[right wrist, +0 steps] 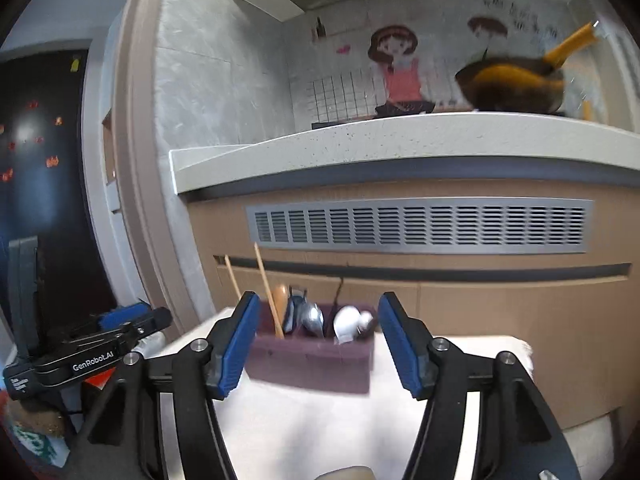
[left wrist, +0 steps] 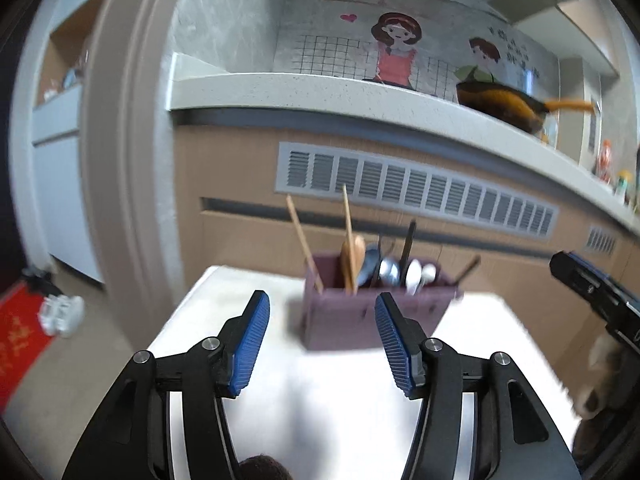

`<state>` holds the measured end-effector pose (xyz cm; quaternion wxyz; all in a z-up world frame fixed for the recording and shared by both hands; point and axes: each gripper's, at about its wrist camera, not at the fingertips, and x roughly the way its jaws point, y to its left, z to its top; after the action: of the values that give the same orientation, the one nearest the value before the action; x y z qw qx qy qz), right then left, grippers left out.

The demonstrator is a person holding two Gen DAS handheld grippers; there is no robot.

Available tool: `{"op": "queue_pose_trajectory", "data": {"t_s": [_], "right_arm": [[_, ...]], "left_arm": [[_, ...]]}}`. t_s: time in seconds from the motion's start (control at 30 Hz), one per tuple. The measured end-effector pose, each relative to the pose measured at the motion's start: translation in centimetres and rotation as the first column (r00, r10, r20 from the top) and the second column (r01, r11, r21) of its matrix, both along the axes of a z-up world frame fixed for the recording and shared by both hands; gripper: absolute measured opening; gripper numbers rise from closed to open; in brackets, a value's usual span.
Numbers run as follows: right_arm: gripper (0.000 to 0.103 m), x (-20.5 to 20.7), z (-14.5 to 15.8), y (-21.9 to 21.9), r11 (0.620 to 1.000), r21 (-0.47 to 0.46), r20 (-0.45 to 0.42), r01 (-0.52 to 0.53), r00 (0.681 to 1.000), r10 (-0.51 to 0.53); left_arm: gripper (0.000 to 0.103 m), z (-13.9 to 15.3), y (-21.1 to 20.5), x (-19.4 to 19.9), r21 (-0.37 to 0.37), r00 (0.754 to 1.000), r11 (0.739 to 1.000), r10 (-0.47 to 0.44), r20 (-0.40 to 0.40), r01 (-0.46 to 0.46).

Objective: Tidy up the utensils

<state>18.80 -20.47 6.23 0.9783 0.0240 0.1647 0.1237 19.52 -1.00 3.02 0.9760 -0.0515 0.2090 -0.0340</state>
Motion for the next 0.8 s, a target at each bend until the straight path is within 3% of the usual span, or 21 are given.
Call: {"op": "queue_pose_trajectory", "data": {"t_s": [0.2, 0.37, 0.8], "right_arm": [[0.060, -3.8, -3.0, 0.2, 0.996, -0.024, -0.122, 0.081, 0.989, -0.083], [0.060, -5.4, -5.2, -0.7, 0.992, 0.011, -0.193, 0.128, 0.973, -0.124], [0.060, -6.5, -5.8, -0.4, 0.991, -0.047, -0.188, 0.129, 0.973, -0.136]], "left_arm": [[0.057, -1.9, -1.8, -5.0, 0.073, 1.000, 0.997, 0.001, -0.013, 0.000], [0.057, -3.0, -2.0, -6.8, 0.044, 0.999, 0.999, -0.001, -0.043, 0.003], [0.057, -2.7, -2.2, -8.0, 0.047, 0.999, 0.999, -0.007, -0.053, 0.009]]}}
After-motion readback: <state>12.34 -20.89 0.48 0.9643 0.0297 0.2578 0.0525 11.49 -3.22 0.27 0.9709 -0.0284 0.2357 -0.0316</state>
